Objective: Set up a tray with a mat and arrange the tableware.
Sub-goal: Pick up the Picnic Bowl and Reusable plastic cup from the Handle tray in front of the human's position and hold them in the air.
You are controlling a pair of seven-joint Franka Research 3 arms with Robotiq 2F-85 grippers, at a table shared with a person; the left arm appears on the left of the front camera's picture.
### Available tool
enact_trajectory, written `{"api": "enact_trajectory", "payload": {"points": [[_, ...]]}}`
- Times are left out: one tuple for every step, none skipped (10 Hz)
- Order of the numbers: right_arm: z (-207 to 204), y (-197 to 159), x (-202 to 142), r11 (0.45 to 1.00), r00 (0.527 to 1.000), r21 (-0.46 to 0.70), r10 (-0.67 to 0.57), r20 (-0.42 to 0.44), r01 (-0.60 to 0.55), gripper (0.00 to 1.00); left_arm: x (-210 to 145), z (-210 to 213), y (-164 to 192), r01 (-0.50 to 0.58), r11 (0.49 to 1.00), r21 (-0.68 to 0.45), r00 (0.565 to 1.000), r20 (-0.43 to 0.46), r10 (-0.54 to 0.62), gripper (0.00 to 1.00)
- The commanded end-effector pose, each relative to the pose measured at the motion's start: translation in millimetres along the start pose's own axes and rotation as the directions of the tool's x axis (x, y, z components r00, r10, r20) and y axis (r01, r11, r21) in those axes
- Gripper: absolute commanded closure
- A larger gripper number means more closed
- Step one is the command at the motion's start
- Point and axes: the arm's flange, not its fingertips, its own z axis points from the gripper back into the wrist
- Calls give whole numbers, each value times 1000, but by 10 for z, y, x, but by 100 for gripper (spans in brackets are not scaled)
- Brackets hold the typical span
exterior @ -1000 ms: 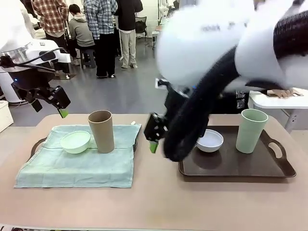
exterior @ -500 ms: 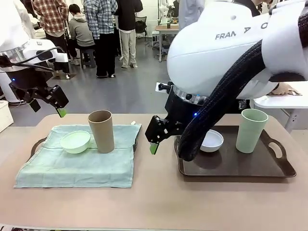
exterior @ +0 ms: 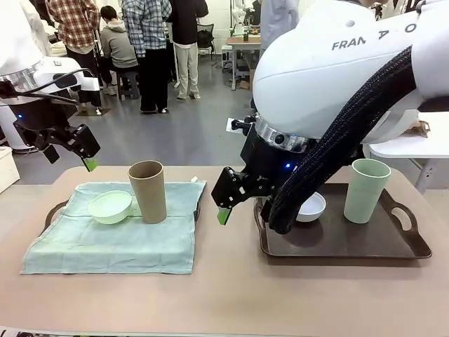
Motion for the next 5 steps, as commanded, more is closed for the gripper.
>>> {"api": "enact_trajectory", "payload": {"points": [[-12,-20,-19,1000,1000,-24,-8,9,8,0,-2,4,-15,-3,1000,-1,1000,1,3,54],[-12,-20,-19,1000,1000,-24,-8,9,8,0,-2,4,-15,-3,1000,-1,1000,1,3,54],[4,-1,0,1000,1000,1,0,0,0,0,0,0,0,0,1000,0,1000,0,0,0],[375,-279,-81,975,970,-100,-183,159,200,0,73,137,-107,-32,999,-26,999,2,32,0],[681,-541,-282,937,921,-102,-300,249,333,0,91,176,-178,-68,996,-57,998,-7,67,0]]}}
